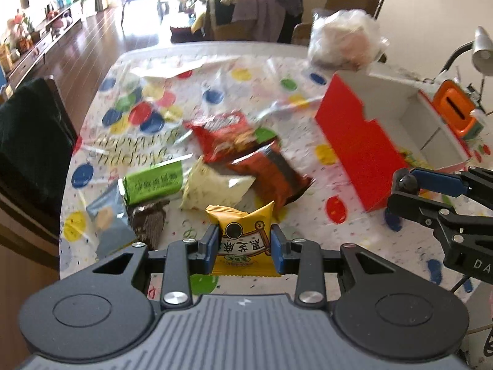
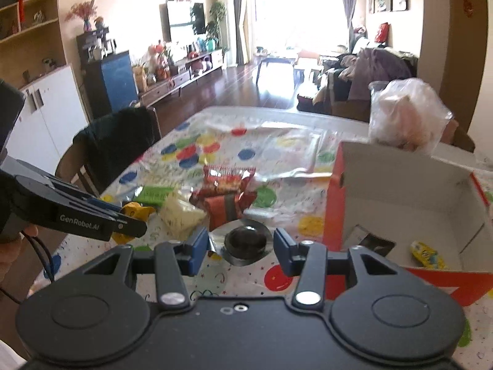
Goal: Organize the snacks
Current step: 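Carry the yellow packet with the left tool over the box, then open the left tool dropping the yellow packet into the box, then move both open tools back over the remaining snacks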
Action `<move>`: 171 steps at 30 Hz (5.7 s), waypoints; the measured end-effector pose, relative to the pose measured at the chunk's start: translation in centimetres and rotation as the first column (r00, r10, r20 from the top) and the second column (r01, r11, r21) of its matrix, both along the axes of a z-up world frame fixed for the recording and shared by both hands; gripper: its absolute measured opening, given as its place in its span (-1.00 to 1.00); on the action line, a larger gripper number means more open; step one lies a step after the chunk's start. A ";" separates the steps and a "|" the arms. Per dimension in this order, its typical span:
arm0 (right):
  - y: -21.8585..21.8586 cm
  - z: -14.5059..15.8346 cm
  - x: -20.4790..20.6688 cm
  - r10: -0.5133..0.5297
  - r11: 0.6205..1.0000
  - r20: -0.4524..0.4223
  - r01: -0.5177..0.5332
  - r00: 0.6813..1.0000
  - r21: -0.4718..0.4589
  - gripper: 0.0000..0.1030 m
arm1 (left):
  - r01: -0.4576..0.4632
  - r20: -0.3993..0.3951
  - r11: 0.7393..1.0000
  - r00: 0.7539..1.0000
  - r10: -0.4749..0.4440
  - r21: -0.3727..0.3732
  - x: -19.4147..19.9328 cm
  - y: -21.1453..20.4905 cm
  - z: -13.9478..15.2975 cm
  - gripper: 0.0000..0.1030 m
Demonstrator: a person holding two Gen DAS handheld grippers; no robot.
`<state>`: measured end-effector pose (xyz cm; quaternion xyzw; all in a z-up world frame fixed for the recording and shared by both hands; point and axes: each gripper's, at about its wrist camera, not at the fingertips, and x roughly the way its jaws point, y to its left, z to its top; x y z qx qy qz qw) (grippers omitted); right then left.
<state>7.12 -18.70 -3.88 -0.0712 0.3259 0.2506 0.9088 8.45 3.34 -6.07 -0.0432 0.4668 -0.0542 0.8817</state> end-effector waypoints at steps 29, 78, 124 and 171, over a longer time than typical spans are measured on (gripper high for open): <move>-15.0 4.8 4.6 -0.151 0.988 0.112 0.154 0.982 -0.017 -0.11 | 0.188 0.131 0.982 0.973 -0.188 0.010 6.8 -17.3 6.2 -0.34; -20.8 -6.4 18.5 -0.027 0.986 -0.331 -0.030 0.943 -0.166 -0.06 | 0.159 -0.396 0.979 0.913 -0.098 0.124 23.9 -28.4 -5.8 -0.31; -16.4 4.6 8.1 -0.044 0.988 -0.040 0.049 0.998 0.144 0.75 | 0.157 0.121 0.987 0.980 -0.161 0.036 8.6 -18.2 5.9 0.24; 3.7 -1.7 6.1 0.092 0.995 -0.113 -0.088 0.989 0.048 0.96 | -0.282 0.032 0.959 0.959 0.282 -0.018 0.3 10.2 -0.2 0.60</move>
